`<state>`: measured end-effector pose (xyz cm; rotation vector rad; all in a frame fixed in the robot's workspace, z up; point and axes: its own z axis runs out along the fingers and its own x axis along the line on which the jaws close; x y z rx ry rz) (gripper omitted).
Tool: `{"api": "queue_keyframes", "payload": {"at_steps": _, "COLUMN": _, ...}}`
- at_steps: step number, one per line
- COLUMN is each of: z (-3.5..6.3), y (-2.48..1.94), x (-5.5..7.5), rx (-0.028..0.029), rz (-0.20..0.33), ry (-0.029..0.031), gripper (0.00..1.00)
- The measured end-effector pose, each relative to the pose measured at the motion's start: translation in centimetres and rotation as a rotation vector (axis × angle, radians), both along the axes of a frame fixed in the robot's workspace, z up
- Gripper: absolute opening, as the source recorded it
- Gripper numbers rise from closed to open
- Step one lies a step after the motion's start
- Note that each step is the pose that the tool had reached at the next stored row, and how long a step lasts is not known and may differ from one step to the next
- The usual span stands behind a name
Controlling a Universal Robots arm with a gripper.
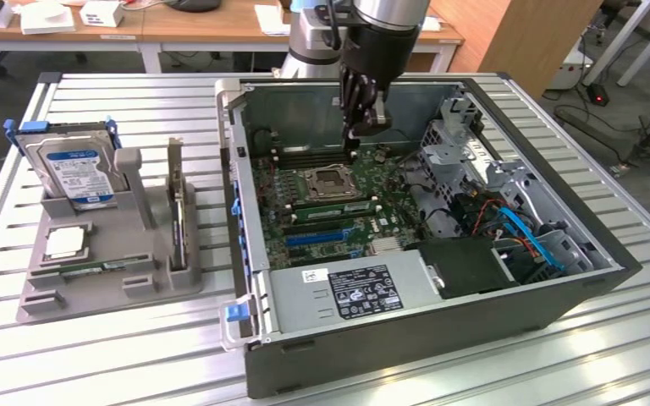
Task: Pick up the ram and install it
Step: 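Press down the ram until it locks into place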
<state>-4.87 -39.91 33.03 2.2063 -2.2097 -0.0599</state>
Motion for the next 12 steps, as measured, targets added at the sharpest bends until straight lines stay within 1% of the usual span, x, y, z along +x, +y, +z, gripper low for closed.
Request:
{"api": "queue_keyframes", "payload": {"at_steps": 8, "z": -0.86, "y": 0.00, "x": 0.00, "rx": -0.0001, "rz": 0.000, "ry": 0.0000, "gripper": 0.09}}
{"api": "queue_keyframes", "payload": {"at_steps": 12, "z": -1.05, "y": 0.00, "x": 0.00, "rx": -0.0003, "rz": 0.000, "ry": 0.0001, "gripper": 0.09}}
